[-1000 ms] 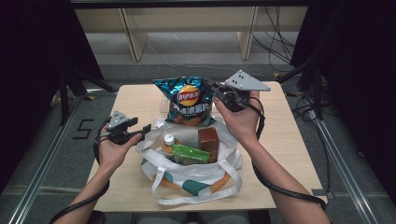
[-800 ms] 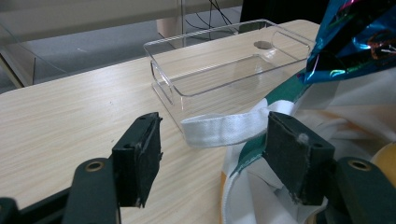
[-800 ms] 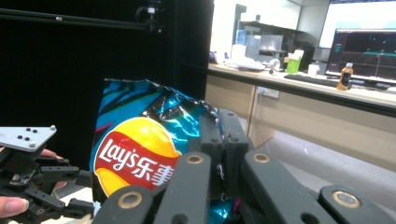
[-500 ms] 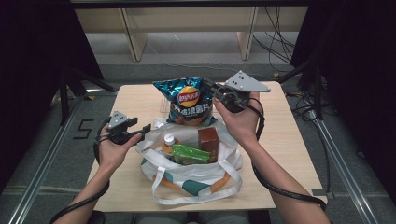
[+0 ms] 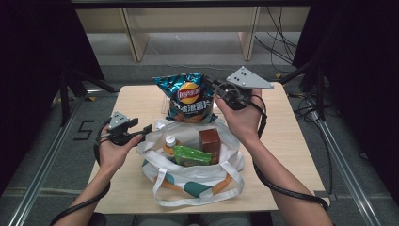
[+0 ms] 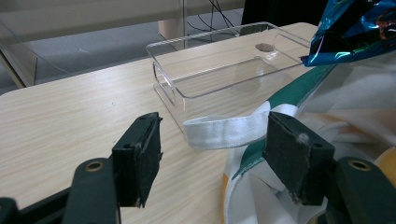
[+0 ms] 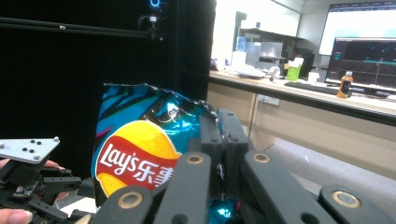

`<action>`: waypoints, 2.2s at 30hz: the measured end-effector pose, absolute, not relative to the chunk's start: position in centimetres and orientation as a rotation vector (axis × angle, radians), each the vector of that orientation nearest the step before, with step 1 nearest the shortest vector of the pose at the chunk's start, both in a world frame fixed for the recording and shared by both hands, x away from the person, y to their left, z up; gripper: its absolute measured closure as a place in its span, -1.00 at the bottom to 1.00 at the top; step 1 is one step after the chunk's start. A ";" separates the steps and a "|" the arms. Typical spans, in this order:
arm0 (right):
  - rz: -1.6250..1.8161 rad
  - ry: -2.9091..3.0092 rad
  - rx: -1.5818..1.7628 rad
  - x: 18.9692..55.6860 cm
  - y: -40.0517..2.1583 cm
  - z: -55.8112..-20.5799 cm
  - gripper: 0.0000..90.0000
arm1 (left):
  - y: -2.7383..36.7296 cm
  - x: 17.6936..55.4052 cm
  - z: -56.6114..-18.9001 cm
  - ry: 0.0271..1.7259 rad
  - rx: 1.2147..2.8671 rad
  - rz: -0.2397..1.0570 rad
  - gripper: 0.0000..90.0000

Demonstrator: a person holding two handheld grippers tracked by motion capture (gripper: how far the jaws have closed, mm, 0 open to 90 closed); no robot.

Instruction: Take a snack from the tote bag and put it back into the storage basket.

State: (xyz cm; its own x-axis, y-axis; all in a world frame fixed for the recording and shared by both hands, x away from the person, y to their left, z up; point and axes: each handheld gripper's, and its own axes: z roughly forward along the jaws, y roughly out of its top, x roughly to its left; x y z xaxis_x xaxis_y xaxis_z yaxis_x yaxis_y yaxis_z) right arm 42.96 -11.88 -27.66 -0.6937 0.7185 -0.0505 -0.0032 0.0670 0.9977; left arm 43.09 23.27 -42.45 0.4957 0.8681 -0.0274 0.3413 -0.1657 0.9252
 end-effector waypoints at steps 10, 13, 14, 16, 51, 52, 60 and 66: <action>1.687 1.773 0.711 43.2 -12.1 -27.5 1.00 | 23.3 43.1 -42.4 1.031 1.730 0.660 -0.21; 1.698 1.763 0.714 43.3 -12.2 -27.5 1.00 | 23.3 43.1 -42.4 1.038 1.720 0.655 -0.21; 1.701 1.758 0.717 43.2 -12.2 -27.5 1.00 | 23.3 43.1 -42.4 1.039 1.720 0.655 -0.21; 1.709 1.750 0.726 43.2 -12.3 -27.5 1.00 | 23.3 43.1 -42.4 1.040 1.717 0.655 -0.21; 1.685 1.707 0.776 45.3 -12.8 -26.9 1.00 | 23.4 43.1 -42.3 1.034 1.711 0.658 -0.22; 1.690 1.708 0.795 45.3 -12.7 -27.0 1.00 | 23.4 43.1 -42.3 1.034 1.710 0.658 -0.22; 1.676 1.710 0.792 46.2 -12.6 -27.3 1.00 | 23.6 43.2 -42.3 1.026 1.708 0.668 -0.22; 1.669 1.731 0.799 46.8 -12.5 -27.4 1.00 | 23.5 43.4 -42.5 1.038 1.710 0.660 -0.22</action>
